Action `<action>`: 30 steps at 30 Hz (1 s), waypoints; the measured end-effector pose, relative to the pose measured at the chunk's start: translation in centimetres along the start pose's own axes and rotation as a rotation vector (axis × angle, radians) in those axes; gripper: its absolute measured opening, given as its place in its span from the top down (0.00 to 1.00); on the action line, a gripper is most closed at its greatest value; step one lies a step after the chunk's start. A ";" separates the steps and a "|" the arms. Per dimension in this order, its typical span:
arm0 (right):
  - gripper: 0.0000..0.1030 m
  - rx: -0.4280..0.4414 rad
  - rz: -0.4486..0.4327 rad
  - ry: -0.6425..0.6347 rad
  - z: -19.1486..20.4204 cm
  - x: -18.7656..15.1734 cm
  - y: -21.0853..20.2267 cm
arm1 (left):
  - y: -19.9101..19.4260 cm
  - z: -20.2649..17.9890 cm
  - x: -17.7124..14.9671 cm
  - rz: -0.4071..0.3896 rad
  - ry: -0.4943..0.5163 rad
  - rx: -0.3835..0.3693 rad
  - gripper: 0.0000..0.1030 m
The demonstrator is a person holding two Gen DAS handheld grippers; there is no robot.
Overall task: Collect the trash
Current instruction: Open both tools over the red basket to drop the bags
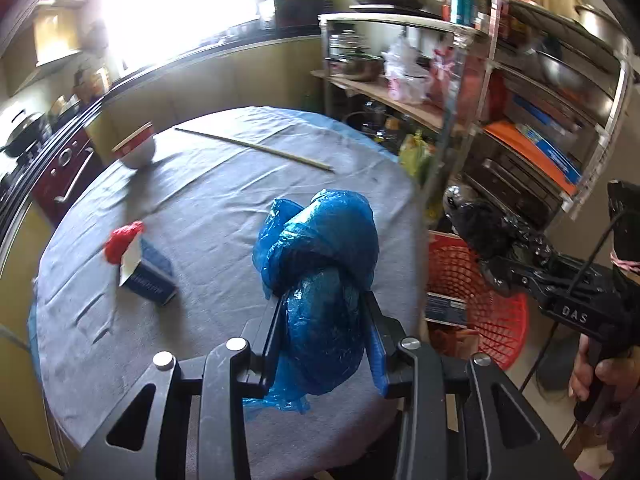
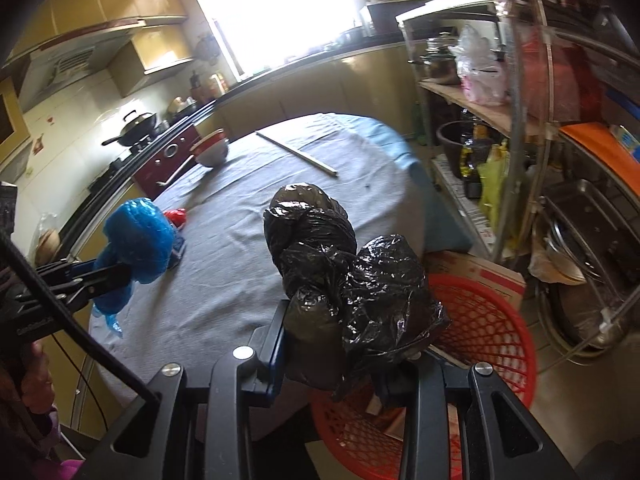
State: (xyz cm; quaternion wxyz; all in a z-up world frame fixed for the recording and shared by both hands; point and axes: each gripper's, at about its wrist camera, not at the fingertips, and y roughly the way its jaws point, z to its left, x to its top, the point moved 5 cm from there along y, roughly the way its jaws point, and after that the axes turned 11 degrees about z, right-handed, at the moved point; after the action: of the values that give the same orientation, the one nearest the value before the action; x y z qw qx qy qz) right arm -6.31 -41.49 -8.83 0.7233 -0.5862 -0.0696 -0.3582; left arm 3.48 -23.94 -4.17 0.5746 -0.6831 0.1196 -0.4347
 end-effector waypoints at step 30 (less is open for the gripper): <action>0.64 -0.069 0.057 0.308 -12.6 -7.9 -3.4 | 7.2 -16.6 1.4 0.180 0.345 -0.308 0.62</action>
State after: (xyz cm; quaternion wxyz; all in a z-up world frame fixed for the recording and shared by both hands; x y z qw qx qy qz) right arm -18.13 -49.60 -14.07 0.7148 -0.5505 0.0708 -0.4255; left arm -5.41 -38.37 -10.58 0.4714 -0.6649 0.3410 -0.4684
